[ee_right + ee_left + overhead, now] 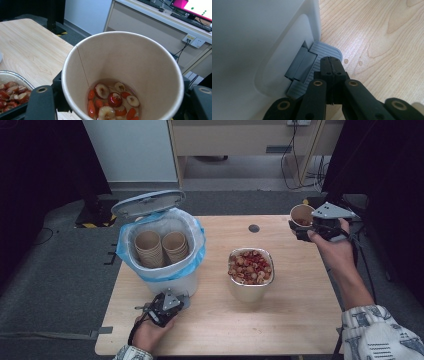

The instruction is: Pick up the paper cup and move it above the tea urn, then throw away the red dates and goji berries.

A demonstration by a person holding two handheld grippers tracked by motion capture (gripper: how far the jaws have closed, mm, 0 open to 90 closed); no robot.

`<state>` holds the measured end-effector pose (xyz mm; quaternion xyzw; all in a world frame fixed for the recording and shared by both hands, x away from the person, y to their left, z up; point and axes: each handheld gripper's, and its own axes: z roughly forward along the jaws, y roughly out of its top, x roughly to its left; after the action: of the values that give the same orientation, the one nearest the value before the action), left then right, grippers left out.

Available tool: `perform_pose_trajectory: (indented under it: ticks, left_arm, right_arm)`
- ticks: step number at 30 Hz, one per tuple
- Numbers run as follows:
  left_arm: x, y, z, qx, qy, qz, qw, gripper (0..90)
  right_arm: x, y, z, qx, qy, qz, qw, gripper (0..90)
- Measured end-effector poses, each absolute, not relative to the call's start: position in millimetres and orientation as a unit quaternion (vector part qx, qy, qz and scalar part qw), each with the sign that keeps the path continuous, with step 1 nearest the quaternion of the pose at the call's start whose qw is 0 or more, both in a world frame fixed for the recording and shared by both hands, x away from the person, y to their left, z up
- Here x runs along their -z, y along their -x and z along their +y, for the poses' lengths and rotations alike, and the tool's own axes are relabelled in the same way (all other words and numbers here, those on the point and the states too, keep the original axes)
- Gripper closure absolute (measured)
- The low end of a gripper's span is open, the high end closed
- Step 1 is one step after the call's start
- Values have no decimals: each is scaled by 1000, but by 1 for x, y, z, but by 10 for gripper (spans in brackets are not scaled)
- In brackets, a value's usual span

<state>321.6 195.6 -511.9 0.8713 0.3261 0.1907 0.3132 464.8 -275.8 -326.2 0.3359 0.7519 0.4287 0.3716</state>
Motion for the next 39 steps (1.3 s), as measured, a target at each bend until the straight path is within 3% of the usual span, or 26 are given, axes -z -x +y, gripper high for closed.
perform_pose_trajectory:
  ticks: [39]
  left_arm:
    - [512,-322,195,-192,-871,326,314,899]
  right_arm:
    - [306,-467,-223,-418,-251,785,382,278]
